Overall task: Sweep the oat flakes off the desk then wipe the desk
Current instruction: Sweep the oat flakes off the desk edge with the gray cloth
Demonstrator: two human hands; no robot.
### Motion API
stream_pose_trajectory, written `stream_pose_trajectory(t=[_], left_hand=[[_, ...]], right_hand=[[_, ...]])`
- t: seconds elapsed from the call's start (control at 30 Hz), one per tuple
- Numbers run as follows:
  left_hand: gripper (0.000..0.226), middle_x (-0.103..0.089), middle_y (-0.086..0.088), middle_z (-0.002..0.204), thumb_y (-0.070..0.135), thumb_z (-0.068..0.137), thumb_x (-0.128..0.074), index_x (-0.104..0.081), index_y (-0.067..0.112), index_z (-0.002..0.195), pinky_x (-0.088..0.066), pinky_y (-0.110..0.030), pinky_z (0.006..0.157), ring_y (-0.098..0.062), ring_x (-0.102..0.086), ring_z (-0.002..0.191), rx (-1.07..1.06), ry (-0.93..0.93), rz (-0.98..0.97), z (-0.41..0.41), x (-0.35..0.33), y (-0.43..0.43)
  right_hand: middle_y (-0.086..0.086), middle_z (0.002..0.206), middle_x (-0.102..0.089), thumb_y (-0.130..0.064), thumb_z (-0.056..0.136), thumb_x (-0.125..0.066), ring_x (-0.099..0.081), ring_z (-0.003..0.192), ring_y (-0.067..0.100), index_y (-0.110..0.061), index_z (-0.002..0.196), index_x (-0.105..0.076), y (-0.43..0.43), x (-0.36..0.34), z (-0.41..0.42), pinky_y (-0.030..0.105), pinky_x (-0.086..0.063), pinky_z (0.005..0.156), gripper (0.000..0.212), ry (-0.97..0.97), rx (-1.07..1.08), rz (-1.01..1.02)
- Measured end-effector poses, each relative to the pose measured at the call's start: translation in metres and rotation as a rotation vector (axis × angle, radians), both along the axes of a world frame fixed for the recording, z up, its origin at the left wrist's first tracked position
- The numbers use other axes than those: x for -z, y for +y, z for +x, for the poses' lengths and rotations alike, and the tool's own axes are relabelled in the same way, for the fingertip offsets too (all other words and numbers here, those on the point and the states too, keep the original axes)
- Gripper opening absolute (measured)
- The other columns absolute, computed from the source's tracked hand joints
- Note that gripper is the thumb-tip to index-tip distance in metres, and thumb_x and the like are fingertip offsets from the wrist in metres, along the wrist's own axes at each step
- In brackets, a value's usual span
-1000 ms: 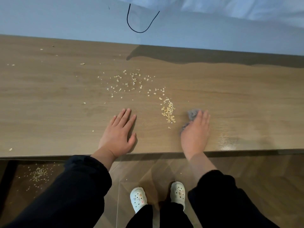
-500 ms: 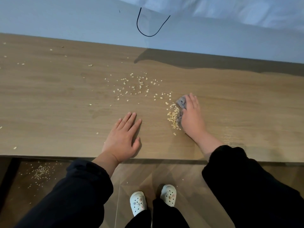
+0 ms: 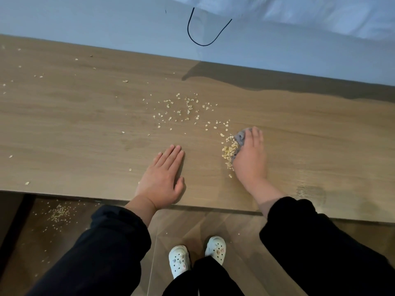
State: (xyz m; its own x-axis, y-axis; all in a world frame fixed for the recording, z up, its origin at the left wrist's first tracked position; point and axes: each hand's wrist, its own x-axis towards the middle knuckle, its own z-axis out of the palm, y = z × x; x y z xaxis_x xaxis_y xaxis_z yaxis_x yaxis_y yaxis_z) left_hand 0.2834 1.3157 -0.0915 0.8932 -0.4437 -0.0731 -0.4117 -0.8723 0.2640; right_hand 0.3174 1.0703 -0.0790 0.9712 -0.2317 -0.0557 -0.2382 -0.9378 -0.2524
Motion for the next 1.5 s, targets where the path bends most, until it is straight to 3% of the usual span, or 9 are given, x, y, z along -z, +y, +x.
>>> stream_pose_trajectory(t=[0.23, 0.43, 0.53, 0.73, 0.9, 1.17, 1.27, 1.4, 1.5], left_hand=[[0.07, -0.024, -0.012, 0.157, 0.039, 0.089, -0.031, -0.031, 0.001, 0.148, -0.009, -0.037, 0.119, -0.023, -0.015, 0.147, -0.054, -0.018, -0.016, 0.0, 0.004, 0.002], [0.07, -0.016, -0.007, 0.159, 0.04, 0.09, -0.028, -0.026, 0.003, 0.15, -0.006, -0.036, 0.12, -0.019, -0.007, 0.148, -0.058, -0.023, 0.003, -0.002, 0.005, 0.001], [0.07, -0.018, -0.008, 0.158, 0.039, 0.089, -0.03, -0.028, 0.003, 0.149, -0.007, -0.036, 0.119, -0.02, -0.008, 0.148, -0.059, -0.029, 0.003, -0.001, 0.005, 0.001], [0.068, -0.024, -0.011, 0.157, 0.036, 0.089, -0.034, -0.03, 0.002, 0.148, -0.012, -0.038, 0.118, -0.023, -0.015, 0.147, -0.049, -0.029, 0.028, 0.001, 0.005, 0.001], [0.069, -0.024, -0.012, 0.156, 0.036, 0.088, -0.035, -0.031, 0.002, 0.148, -0.011, -0.037, 0.118, -0.024, -0.016, 0.146, -0.051, -0.02, 0.029, 0.001, 0.002, 0.0], [0.069, -0.023, -0.011, 0.157, 0.038, 0.088, -0.034, -0.031, 0.003, 0.148, -0.009, -0.036, 0.118, -0.022, -0.014, 0.147, -0.048, -0.037, 0.014, 0.001, 0.006, 0.002], [0.07, -0.022, -0.01, 0.158, 0.039, 0.089, -0.032, -0.03, 0.003, 0.149, -0.011, -0.038, 0.119, -0.022, -0.013, 0.147, -0.048, -0.027, 0.01, 0.0, 0.006, 0.002], [0.071, -0.02, -0.01, 0.158, 0.04, 0.089, -0.029, -0.028, 0.003, 0.149, -0.01, -0.039, 0.12, -0.021, -0.01, 0.148, -0.05, -0.013, -0.013, -0.001, 0.004, 0.001], [0.071, -0.021, -0.01, 0.158, 0.039, 0.088, -0.028, -0.03, 0.003, 0.149, -0.005, -0.036, 0.12, -0.02, -0.009, 0.148, -0.039, -0.022, -0.025, 0.0, 0.003, 0.001]], right_hand=[[0.003, 0.164, 0.001, -0.003, 0.091, -0.05, 0.005, 0.15, 0.018, -0.014, 0.155, -0.007, 0.024, -0.002, 0.008, 0.039, -0.006, 0.123, 0.078, 0.039, -0.292, 0.088], [0.01, 0.161, -0.015, -0.002, 0.089, -0.047, -0.009, 0.149, 0.025, -0.007, 0.152, -0.022, -0.061, -0.002, 0.013, 0.042, -0.009, 0.122, 0.068, -0.057, 0.06, 0.081], [0.016, 0.159, -0.021, -0.004, 0.089, -0.047, -0.013, 0.148, 0.03, -0.001, 0.149, -0.028, -0.065, 0.002, 0.038, 0.041, -0.011, 0.122, 0.063, -0.071, 0.064, 0.072], [0.009, 0.16, -0.019, -0.009, 0.083, -0.066, -0.01, 0.149, 0.025, -0.011, 0.147, -0.03, -0.003, 0.007, 0.081, 0.042, -0.01, 0.123, 0.074, -0.049, -0.283, 0.093], [-0.002, 0.162, -0.01, 0.014, 0.086, -0.039, -0.002, 0.149, 0.012, -0.019, 0.154, -0.014, -0.011, 0.006, 0.047, 0.032, 0.0, 0.12, 0.08, -0.046, -0.618, 0.088], [0.015, 0.158, -0.026, 0.003, 0.087, -0.045, -0.018, 0.148, 0.028, -0.002, 0.148, -0.031, -0.059, 0.005, 0.049, 0.041, -0.015, 0.122, 0.063, -0.091, -0.092, 0.076], [0.01, 0.159, -0.022, -0.001, 0.083, -0.055, -0.014, 0.149, 0.025, -0.008, 0.149, -0.028, -0.014, 0.004, 0.029, 0.041, -0.014, 0.122, 0.072, -0.073, -0.227, 0.062], [0.004, 0.163, -0.005, 0.005, 0.088, -0.043, 0.001, 0.15, 0.018, -0.013, 0.155, -0.011, 0.018, 0.002, 0.007, 0.032, 0.001, 0.121, 0.076, 0.022, -0.458, 0.068], [0.003, 0.163, -0.006, 0.012, 0.087, -0.038, 0.0, 0.15, 0.016, -0.014, 0.155, -0.012, -0.003, 0.002, 0.005, 0.033, -0.001, 0.121, 0.077, 0.027, -0.418, 0.075]])
